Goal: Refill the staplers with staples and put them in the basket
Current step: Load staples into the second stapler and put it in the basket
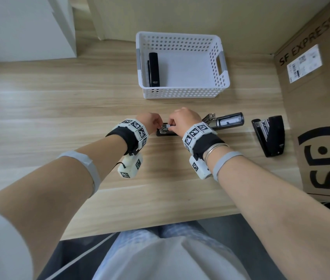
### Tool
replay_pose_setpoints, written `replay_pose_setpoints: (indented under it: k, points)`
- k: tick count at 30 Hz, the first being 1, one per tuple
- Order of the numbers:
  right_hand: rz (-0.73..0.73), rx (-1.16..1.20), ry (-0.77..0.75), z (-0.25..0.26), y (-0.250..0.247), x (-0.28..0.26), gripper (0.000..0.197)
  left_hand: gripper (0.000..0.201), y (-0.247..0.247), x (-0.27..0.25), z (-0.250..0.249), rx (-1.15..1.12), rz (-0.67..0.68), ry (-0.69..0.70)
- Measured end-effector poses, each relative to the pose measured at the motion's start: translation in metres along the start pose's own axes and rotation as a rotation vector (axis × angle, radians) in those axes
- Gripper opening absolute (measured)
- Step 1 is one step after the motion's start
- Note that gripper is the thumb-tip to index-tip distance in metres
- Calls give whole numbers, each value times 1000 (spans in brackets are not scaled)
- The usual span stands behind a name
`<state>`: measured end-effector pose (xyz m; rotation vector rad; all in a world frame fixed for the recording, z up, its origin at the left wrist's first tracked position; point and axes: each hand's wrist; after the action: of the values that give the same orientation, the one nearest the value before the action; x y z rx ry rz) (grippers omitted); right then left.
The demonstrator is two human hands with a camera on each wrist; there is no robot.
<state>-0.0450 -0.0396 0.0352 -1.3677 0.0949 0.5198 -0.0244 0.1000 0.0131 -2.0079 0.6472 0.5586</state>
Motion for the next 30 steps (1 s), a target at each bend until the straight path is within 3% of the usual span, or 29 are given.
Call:
replay_pose_setpoints:
  k: [9,18,30]
  points:
    - [52,73,92,4,-3,8,19,27,0,2,7,-20,-2,48]
    - [41,105,139,8,1,10,18,36,-2,1,6,-9,12,67]
    - [12,126,178,2,-8,6,18,31,-8,11,42,268,-36,52]
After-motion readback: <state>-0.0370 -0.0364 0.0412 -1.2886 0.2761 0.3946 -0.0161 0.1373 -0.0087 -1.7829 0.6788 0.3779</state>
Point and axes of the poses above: each hand's wrist, its own x-axis towards the middle knuckle, its own y-axis out of the palm, z = x × y, and after that the axes turned 8 degrees about -y, right-handed
